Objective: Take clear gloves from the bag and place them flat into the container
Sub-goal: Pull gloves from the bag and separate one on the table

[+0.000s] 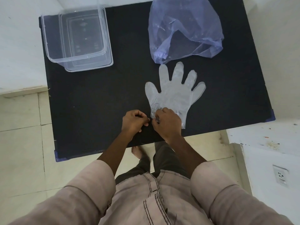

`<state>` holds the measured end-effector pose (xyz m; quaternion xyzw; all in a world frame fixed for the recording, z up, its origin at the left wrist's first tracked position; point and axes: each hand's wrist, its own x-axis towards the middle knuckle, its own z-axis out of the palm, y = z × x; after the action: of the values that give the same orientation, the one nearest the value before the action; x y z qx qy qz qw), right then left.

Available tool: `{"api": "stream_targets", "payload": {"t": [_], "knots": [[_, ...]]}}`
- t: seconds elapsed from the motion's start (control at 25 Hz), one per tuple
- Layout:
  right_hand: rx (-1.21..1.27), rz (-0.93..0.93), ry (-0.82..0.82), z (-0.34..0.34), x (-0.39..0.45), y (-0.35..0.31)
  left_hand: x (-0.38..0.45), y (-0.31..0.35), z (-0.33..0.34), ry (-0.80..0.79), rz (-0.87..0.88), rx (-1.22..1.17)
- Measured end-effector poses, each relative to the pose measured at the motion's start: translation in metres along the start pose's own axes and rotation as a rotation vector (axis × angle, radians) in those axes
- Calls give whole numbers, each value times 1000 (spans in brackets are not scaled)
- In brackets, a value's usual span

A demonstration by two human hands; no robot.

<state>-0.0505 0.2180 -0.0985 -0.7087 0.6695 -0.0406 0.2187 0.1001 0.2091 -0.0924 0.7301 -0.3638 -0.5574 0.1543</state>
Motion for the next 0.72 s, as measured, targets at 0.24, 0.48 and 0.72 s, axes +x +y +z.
{"api": "stream_targets", "payload": {"t": [0.24,0.48,0.72], "knots": [[59,0,15,-3,1,3,4,-4,0,-12,21,10],[115,22,-5,1,2,10,4,-3,6,70,25,22],[83,-16,-79,4,2,15,5,-5,2,50,51,40]]}}
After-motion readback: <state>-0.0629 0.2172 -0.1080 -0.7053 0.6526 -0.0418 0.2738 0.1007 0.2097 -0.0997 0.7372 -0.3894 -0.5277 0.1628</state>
